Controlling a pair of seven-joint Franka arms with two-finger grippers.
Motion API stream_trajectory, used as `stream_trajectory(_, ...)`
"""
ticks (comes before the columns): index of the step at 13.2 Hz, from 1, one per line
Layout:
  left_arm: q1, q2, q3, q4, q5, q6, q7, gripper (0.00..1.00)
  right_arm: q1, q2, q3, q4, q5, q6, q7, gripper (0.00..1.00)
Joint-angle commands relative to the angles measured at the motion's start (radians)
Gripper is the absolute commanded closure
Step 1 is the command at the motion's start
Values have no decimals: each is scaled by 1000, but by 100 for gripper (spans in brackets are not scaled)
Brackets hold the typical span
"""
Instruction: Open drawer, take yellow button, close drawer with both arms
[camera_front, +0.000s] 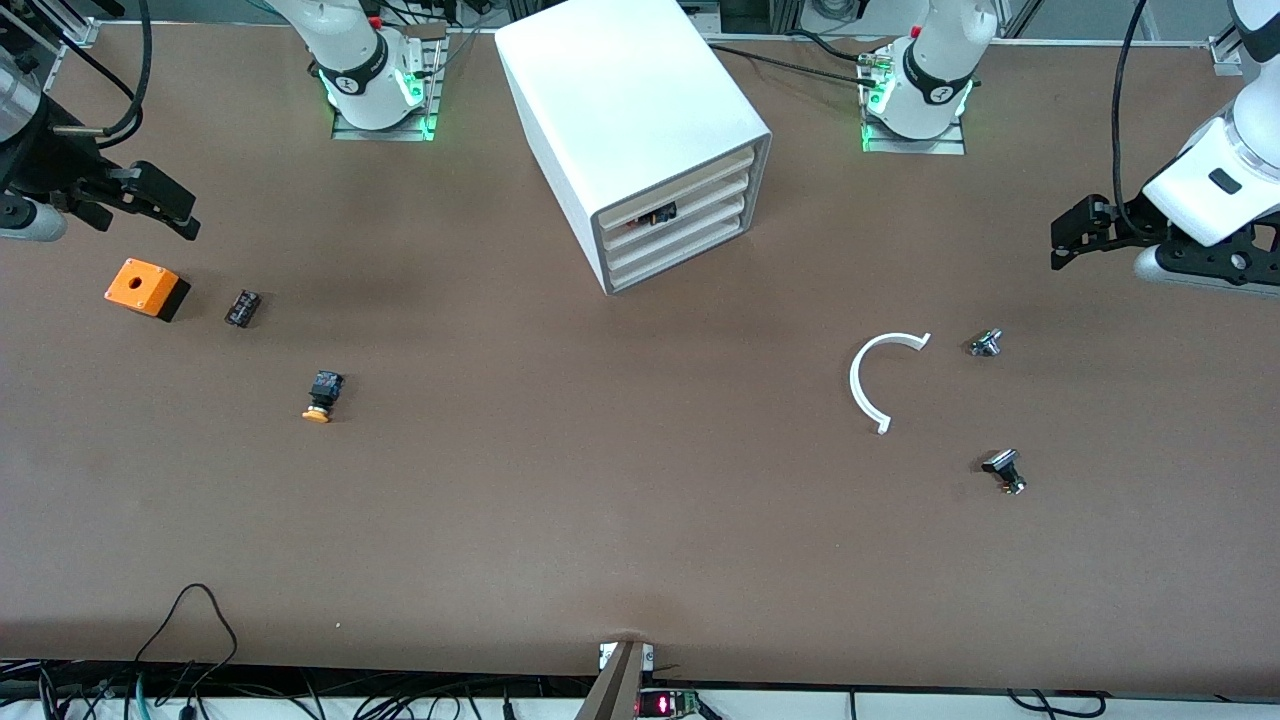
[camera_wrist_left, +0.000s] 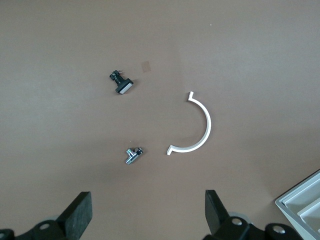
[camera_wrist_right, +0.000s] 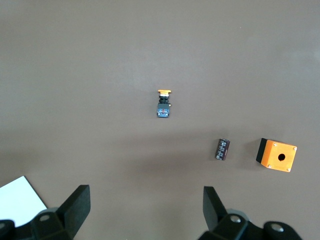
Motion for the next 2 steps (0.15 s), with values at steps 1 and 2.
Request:
stream_trajectory(1,1,18,3,39,-18,-22,21,1,-12,27,9,54,-3,-13,-11,0)
stream_trajectory(2,1,18,3,39,-19,-22,21,1,-13,30,9,59,-3,-14,-13,0)
